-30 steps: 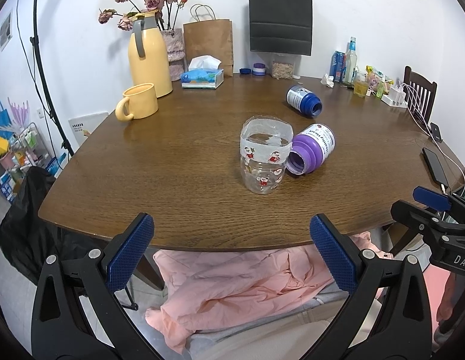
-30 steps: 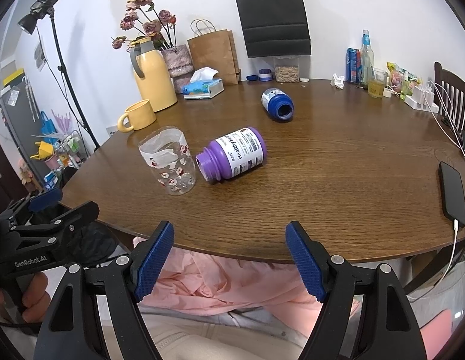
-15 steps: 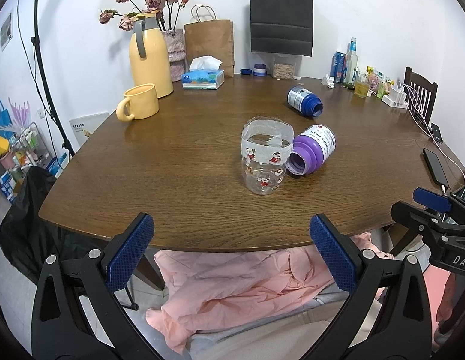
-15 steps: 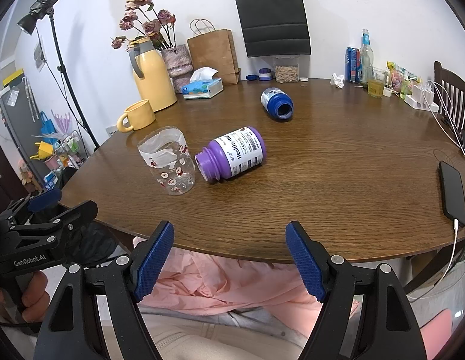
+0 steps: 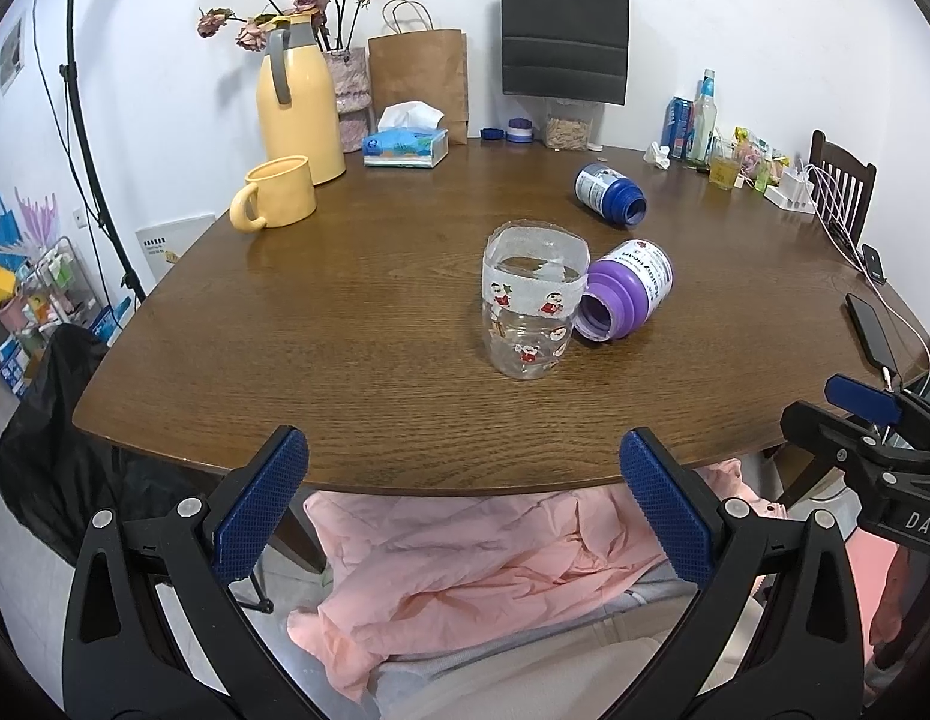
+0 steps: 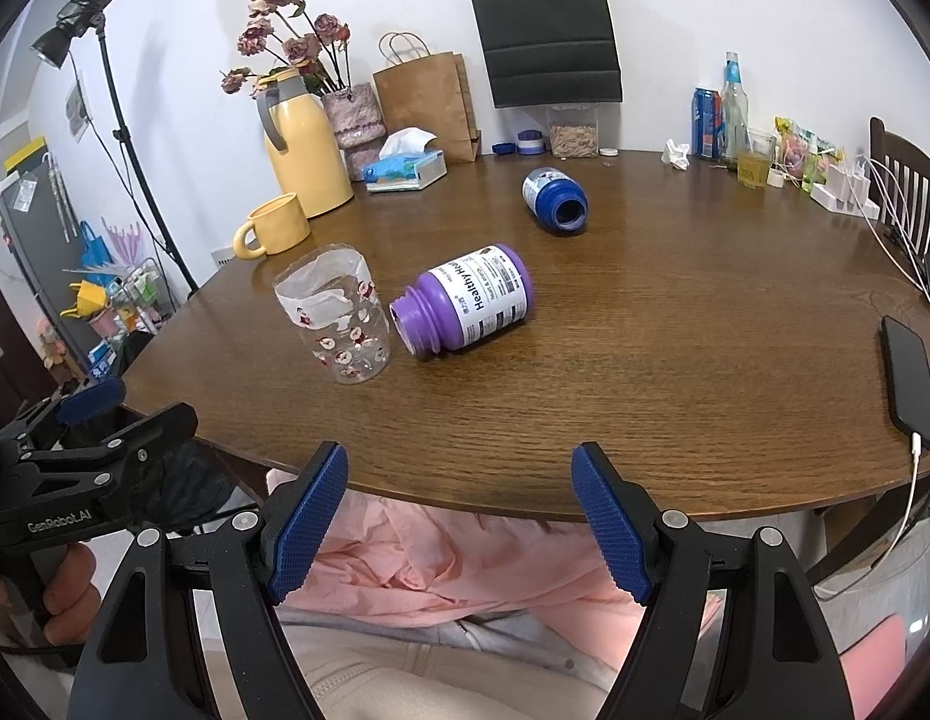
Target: Flip cup upright
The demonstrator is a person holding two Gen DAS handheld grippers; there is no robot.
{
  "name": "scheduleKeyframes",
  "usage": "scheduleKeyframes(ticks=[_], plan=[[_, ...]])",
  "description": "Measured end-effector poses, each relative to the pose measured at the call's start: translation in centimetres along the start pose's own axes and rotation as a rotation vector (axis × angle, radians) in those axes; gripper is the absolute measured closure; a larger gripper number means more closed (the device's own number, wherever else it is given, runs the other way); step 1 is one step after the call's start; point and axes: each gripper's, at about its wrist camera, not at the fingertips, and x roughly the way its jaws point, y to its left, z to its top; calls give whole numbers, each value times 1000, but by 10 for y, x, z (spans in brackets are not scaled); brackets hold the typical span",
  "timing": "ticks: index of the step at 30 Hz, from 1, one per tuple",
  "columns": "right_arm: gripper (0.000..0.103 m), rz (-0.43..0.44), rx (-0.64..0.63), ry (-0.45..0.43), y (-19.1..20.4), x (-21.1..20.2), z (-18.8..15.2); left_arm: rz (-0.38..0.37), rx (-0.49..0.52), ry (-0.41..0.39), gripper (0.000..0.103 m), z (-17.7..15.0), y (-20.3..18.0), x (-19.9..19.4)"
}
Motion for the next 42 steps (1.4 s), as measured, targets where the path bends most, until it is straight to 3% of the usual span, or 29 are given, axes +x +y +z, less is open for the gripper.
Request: scheduleKeyframes(ticks=[27,31,34,37,42], plan=[[22,-3,4,19,-3,5,-1,-14,-4,32,0,-1,-2,6],[22,-20,45,34,-18,20,2,-24,-14,38,0,12,0,17],[22,-31,83,39,-32,30,5,-32,-12,-4,0,30,-1,17],[22,-41,117,48,-45,42,10,-97,36,-48,0,53,-15,18],[22,-43,160,21,-65,50,24,-323,216,-2,0,88,-60,43]])
